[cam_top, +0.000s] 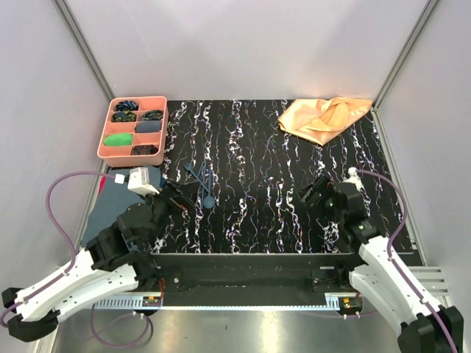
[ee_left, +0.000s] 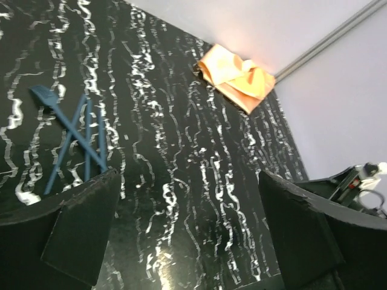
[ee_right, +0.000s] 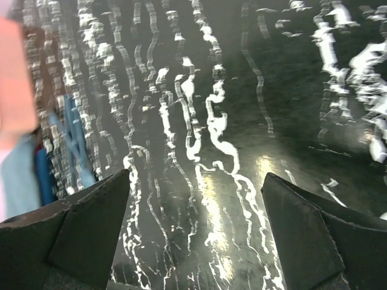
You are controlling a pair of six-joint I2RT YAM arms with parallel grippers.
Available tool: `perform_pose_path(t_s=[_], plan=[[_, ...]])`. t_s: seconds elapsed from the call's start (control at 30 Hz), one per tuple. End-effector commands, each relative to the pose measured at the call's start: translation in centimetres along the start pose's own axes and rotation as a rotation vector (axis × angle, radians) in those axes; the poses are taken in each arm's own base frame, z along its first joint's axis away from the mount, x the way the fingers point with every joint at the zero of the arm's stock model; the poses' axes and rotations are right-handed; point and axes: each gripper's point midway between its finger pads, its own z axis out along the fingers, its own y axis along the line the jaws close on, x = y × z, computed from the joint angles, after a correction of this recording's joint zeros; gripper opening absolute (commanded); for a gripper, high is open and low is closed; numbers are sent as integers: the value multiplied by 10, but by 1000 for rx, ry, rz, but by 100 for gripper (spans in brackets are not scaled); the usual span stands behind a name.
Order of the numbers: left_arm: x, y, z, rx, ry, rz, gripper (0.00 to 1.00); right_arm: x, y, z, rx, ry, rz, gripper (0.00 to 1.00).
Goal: Fold the napkin into a case and place the utensils inside
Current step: Move the crumpled napkin to the corner of the board.
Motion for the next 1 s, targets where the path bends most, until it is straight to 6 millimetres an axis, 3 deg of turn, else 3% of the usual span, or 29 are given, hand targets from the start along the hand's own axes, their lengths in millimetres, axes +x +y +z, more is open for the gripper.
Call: perform_pose_path(t_s=[0.0,0.03,0.1,0.13,0.17,0.23,0.27,0.3,0.37,0.4,0.47,0.5,0.57,0.63,0.77,0.8,0.87,0.9,0.97], plan=[[4,11,-11,-27,69,98,99,-30,-3,-7,148,-52,-29,100],[4,4,-12,13,73,119,99,-33,-8,-3,192,-45,-37,100],[8,-5,-15,72,101,119,99,-55,5,-3,211,-85,-76,100],[10,-8,-16,88,111,121,99,-61,-1,3,267,-92,-116,100],[11,-10,-17,105,119,122,99,-78,10,3,270,-128,-120,100],[17,-17,-20,146,154,127,99,-90,4,14,346,-137,-165,100],[20,-20,-21,161,170,130,99,-106,16,16,347,-166,-174,100],[27,-26,-24,202,206,132,99,-111,5,26,407,-149,-190,100],[36,-32,-27,238,254,137,99,-132,7,34,427,-164,-174,100],[43,-37,-30,270,292,132,99,-140,-12,44,484,-146,-144,100],[53,-38,-31,285,327,134,99,-155,-13,54,476,-120,-98,100],[53,-39,-30,292,324,134,99,-152,-24,62,513,-79,-103,100],[54,-40,-27,287,324,156,99,-171,-30,65,566,-110,-115,100],[54,-41,-23,286,323,203,99,-179,-41,78,605,-105,-129,100],[46,-45,-20,279,324,264,99,-203,-35,119,565,-101,-152,100],[47,-45,-20,279,328,279,99,-199,-45,137,587,-65,-170,100],[46,-46,-18,273,332,291,99,-218,-38,155,576,-86,-192,100],[46,-46,-17,270,334,296,99,-212,-49,172,598,-55,-193,100],[48,-47,-16,265,343,306,99,-235,-43,187,580,-93,-175,100]])
